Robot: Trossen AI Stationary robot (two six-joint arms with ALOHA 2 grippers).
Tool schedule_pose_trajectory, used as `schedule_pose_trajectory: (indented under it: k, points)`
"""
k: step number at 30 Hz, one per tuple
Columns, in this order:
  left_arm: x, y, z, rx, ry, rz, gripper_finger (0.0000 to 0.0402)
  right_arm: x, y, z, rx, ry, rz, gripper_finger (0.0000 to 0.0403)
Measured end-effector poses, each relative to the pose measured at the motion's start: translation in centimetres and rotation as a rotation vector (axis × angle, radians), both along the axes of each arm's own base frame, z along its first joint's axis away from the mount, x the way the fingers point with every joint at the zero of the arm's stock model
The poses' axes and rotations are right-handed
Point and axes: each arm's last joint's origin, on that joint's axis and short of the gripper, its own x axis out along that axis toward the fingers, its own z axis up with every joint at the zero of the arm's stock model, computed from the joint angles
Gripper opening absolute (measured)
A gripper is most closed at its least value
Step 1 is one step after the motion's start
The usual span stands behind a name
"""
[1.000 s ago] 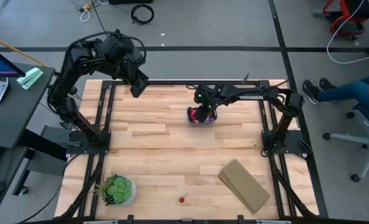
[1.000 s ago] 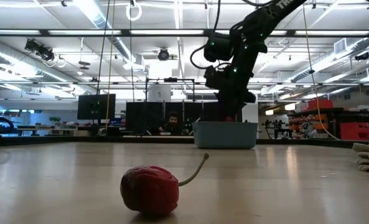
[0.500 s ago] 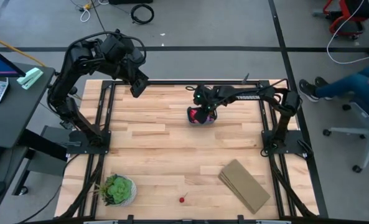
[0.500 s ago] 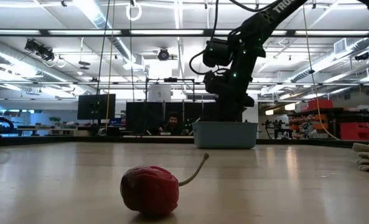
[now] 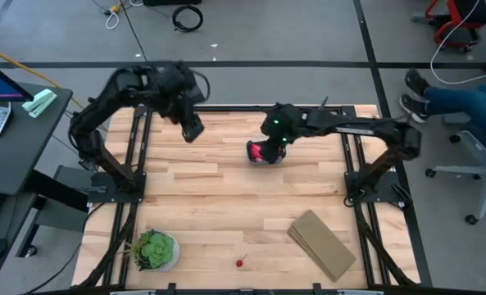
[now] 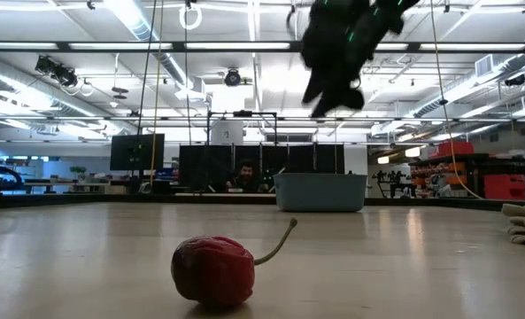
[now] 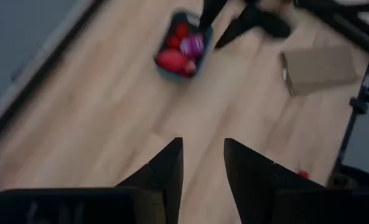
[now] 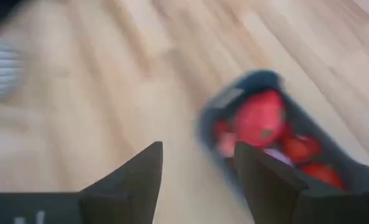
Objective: Pick and placing Produce into tupperware
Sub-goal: Put the cherry into the bin
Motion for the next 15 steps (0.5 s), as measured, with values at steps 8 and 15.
schedule_pose_trajectory:
  k: [8,15]
  points:
    - [3.9,-6.0,-4.3,-0.14,0.084,-0.047,0.0118,-3.3,6.7,6.9,0.001,-0.215,0.121,0.0197]
    - [7.7,-14.9,-9.2,-0.262,-0.062,-0.17,0.0112,-5.8,12.1,9.3,-0.012,-0.281,0.205,0.0192]
